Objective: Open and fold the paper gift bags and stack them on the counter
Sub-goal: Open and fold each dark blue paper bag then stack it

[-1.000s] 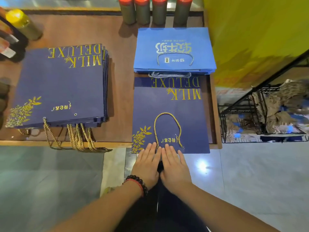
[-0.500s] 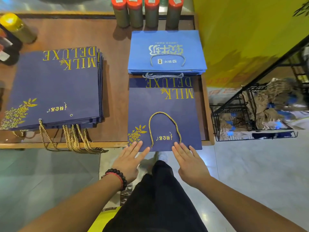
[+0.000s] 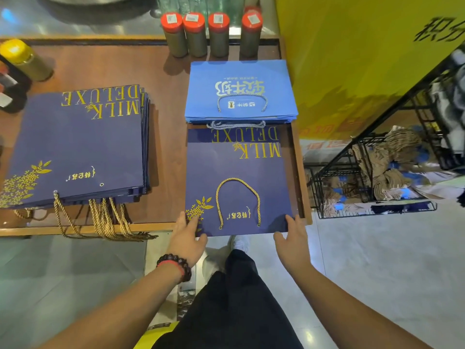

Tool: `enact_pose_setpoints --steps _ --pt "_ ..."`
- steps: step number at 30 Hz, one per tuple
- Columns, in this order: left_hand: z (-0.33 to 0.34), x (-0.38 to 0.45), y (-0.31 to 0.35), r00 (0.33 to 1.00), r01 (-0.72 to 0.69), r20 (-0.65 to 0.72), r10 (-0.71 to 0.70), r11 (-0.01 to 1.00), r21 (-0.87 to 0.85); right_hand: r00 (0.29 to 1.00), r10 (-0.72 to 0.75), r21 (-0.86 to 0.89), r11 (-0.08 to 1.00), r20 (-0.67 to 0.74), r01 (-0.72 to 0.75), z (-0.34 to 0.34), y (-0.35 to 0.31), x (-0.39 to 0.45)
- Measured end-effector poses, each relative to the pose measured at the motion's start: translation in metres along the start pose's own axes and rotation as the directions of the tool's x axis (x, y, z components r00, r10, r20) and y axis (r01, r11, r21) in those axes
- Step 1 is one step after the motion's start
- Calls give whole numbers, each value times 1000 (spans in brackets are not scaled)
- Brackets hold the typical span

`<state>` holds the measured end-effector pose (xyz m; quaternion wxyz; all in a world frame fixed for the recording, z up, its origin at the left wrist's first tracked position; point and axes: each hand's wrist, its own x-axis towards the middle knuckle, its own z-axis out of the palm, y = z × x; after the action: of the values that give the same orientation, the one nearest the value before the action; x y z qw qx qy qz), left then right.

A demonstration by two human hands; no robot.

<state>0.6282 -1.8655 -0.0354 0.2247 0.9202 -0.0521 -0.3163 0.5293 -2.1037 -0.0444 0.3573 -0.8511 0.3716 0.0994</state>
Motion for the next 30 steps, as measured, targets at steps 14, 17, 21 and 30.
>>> enact_pose_setpoints --steps 14,17,21,30 --pt "-47 0 11 944 266 84 -318 589 -763 987 153 419 893 52 -161 -51 -25 -3" --pt "-56 -18 13 966 177 27 -256 583 -793 994 104 425 901 -19 -86 -60 -31 -18" --pt "-64 -37 18 982 46 -71 -178 581 -813 994 65 476 879 -86 -16 -75 -46 -32" --pt "-112 -20 72 954 -178 -295 -58 680 -711 981 -15 442 891 -193 101 -115 -96 3"
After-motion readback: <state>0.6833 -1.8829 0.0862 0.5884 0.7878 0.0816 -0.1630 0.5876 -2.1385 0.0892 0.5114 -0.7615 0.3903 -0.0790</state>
